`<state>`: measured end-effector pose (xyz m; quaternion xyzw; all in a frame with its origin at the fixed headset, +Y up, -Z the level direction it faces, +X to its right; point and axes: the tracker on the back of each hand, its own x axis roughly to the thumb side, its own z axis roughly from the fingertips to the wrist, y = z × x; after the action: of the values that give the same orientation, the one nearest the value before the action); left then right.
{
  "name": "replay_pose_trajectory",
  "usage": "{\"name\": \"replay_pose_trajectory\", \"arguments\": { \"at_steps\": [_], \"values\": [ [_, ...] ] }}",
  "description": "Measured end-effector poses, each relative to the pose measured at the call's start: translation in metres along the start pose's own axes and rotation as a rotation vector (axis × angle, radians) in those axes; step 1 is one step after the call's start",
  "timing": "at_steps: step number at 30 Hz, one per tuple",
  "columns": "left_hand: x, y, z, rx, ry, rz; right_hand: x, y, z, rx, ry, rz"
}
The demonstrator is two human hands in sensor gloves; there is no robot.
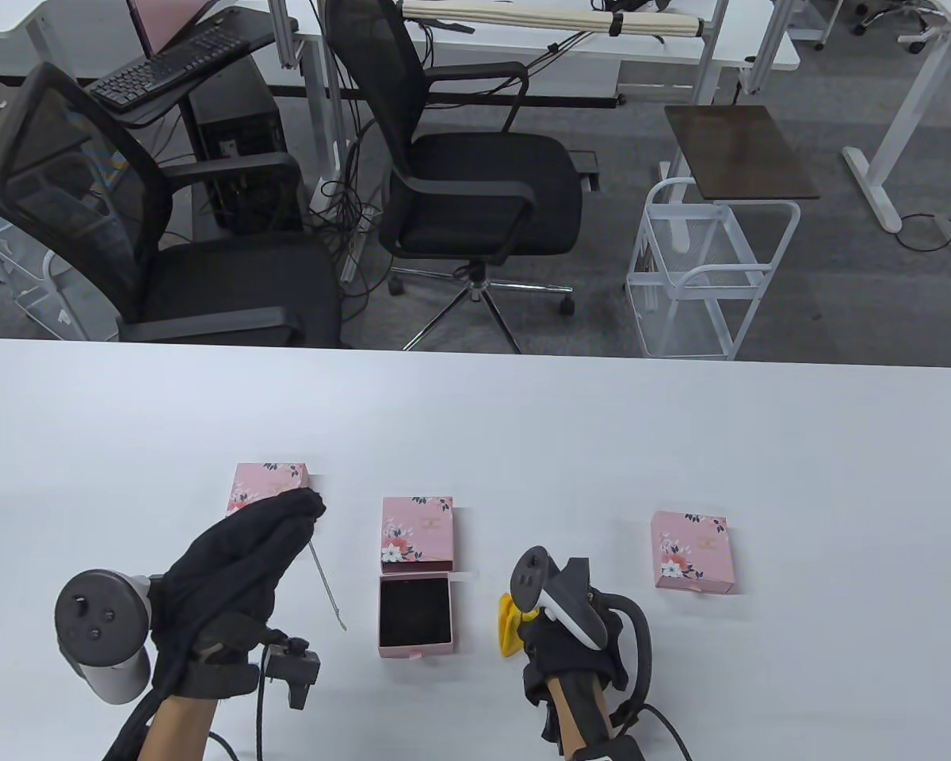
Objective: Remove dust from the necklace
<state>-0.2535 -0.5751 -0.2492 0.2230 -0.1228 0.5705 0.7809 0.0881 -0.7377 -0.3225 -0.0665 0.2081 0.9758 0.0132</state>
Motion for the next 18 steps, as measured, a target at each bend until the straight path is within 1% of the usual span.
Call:
{"name": "replay_pose_trajectory", "arguments": {
  "at_steps": [3, 5, 7, 9, 10, 12, 14, 15, 16, 18],
  "values": [
    [0.000, -0.002, 0.001, -0.006, -0.003, -0.004, -0.004, -0.009, 0.007, -0.026, -0.015, -0.057],
    [0.000, -0.003, 0.001, -0.011, -0.004, -0.008, -0.005, -0.017, 0.014, -0.070, -0.029, -0.084],
    [-0.001, -0.005, 0.000, -0.025, 0.001, -0.010, -0.004, -0.031, 0.028, -0.186, -0.082, -0.127],
    [-0.003, -0.008, 0.000, -0.040, 0.008, -0.009, 0.002, -0.047, 0.045, -0.313, -0.213, -0.255],
    [-0.003, -0.010, 0.000, -0.046, 0.009, -0.008, 0.004, -0.051, 0.049, -0.335, -0.246, -0.294],
    [-0.005, -0.013, -0.001, -0.055, 0.014, -0.007, 0.014, -0.067, 0.068, -0.409, -0.402, -0.454],
    [-0.006, -0.015, -0.001, -0.062, 0.017, -0.013, 0.026, -0.079, 0.082, -0.406, -0.542, -0.530],
    [-0.007, -0.017, -0.001, -0.066, 0.019, -0.018, 0.032, -0.083, 0.086, -0.391, -0.599, -0.549],
    [-0.008, -0.019, -0.001, -0.071, 0.019, -0.023, 0.044, -0.090, 0.094, -0.354, -0.698, -0.565],
    [-0.009, -0.023, -0.001, -0.083, 0.021, -0.028, 0.058, -0.095, 0.099, -0.312, -0.768, -0.564]
  ]
}}
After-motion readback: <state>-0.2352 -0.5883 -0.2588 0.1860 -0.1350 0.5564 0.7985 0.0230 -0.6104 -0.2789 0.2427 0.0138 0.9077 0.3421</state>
